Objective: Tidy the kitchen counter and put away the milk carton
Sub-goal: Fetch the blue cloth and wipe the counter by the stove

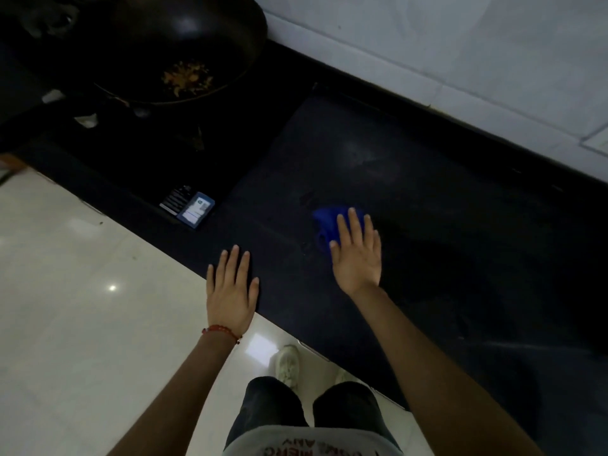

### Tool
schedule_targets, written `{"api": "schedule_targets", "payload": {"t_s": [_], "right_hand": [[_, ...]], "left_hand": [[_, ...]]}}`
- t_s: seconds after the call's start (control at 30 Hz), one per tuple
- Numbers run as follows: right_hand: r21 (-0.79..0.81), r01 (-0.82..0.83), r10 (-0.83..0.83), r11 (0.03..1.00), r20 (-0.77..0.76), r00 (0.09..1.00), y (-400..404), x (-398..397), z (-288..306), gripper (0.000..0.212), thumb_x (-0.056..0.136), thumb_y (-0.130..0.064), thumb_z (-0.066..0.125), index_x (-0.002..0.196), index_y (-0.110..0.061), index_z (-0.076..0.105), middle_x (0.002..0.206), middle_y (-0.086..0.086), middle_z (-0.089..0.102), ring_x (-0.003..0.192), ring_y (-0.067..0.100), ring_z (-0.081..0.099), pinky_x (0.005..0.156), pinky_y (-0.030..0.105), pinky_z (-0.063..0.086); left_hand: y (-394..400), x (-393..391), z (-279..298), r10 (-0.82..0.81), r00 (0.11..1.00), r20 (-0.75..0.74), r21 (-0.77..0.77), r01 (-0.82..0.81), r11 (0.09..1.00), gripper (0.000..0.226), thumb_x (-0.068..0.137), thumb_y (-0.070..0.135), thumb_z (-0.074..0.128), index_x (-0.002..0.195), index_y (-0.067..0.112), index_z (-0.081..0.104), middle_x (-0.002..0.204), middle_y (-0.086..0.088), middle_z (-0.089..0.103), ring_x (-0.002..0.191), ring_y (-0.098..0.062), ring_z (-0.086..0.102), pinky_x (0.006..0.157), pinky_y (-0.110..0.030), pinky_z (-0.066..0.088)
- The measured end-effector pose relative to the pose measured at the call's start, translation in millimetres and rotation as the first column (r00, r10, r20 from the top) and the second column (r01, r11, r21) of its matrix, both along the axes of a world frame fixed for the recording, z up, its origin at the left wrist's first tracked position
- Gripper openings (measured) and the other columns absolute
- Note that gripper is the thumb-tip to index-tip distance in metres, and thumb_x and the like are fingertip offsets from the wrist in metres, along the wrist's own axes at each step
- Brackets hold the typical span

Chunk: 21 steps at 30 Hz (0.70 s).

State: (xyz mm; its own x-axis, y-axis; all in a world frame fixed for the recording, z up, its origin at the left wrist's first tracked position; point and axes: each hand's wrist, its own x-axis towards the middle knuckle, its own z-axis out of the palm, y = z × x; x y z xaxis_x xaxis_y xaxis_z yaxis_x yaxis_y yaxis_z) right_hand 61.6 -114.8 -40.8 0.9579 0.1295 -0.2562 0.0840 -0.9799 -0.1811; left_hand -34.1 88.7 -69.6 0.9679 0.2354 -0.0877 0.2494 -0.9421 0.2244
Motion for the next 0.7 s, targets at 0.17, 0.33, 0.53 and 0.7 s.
{"api": "schedule_targets", "payload": {"t_s": [0.17, 0.33, 0.53, 0.7], "right_hand": [[-0.063, -0.159, 0.158, 0.985, -0.022, 0.987, 20.3, -35.9, 0.3, 0.053, 0.091, -0.039, 0.027, 0.138, -0.018, 0.038, 0.147, 0.004, 0.041, 0.134, 0.029, 0.040, 0.104, 0.043, 0.038], [0.008, -0.035, 0.035, 0.999, -0.037, 0.999, 49.4, 2.3, -0.3, 0.054, 0.098, -0.037, 0.017, 0.147, -0.022, 0.000, 0.158, 0.000, -0.006, 0.146, 0.028, -0.007, 0.118, 0.041, 0.002], [-0.046, -0.181, 0.182, 0.982, 0.027, 0.983, 71.2, -18.0, -8.5, 0.055, 0.097, -0.040, 0.016, 0.142, -0.021, -0.009, 0.153, 0.000, -0.013, 0.144, 0.027, -0.008, 0.115, 0.040, 0.001], [-0.095, -0.160, 0.165, 0.983, 0.051, 0.985, 38.5, -6.1, -6.0, 0.055, 0.091, -0.041, 0.026, 0.142, -0.019, 0.031, 0.152, 0.004, 0.032, 0.139, 0.029, 0.032, 0.109, 0.044, 0.035]], "left_hand": [[2.2, 0.1, -2.5, -0.021, 1.000, 0.000, 0.002, 0.021, 1.000, 0.055, 0.090, 0.038, 0.024, 0.137, 0.013, 0.037, 0.146, -0.012, 0.040, 0.136, -0.030, 0.034, 0.111, -0.038, 0.007], [4.1, 1.3, -8.5, -0.024, 1.000, 0.013, 0.012, 0.023, 1.000, 0.053, 0.090, 0.036, 0.027, 0.136, 0.013, 0.037, 0.145, -0.012, 0.042, 0.136, -0.026, 0.028, 0.111, -0.039, 0.009], [6.4, 1.4, -11.5, -0.043, 0.998, 0.039, 0.029, 0.042, 0.999, 0.052, 0.090, 0.035, 0.029, 0.135, 0.012, 0.038, 0.143, -0.013, 0.044, 0.134, -0.023, 0.023, 0.110, -0.040, 0.013], [7.6, 1.8, -10.6, -0.045, 0.998, 0.040, 0.027, 0.044, 0.999, 0.051, 0.090, 0.036, 0.028, 0.134, 0.012, 0.040, 0.142, -0.013, 0.046, 0.133, -0.024, 0.024, 0.109, -0.041, 0.014]]}}
